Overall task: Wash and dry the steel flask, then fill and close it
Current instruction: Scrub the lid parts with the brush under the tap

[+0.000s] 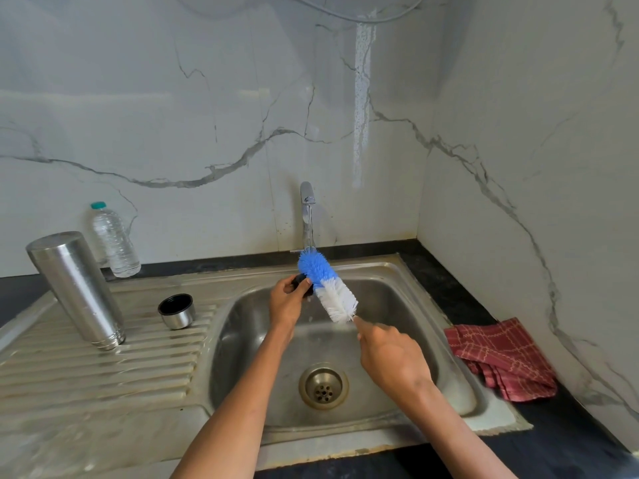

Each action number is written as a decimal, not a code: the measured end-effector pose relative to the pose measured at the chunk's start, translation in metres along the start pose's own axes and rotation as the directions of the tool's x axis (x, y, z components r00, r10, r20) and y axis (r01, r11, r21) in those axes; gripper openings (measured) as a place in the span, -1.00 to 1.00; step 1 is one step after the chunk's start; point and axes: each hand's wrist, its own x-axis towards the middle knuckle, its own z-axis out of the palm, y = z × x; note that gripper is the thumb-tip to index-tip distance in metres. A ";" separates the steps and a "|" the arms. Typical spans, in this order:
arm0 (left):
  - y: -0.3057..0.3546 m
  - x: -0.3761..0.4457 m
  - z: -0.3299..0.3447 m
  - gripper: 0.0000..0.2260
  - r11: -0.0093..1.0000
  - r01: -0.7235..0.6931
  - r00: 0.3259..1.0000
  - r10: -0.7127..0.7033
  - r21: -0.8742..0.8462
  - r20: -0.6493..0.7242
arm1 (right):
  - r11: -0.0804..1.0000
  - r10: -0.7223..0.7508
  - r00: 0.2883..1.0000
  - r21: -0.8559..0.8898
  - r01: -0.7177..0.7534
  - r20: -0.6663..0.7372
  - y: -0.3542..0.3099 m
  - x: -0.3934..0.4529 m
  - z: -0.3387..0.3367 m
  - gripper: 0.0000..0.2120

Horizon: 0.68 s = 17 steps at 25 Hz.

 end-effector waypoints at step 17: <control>0.014 -0.004 -0.002 -0.80 0.911 0.172 0.983 -0.134 -0.375 0.125 | 0.722 0.102 0.985 0.670 -0.172 0.142 0.011 0.025 0.014 -0.70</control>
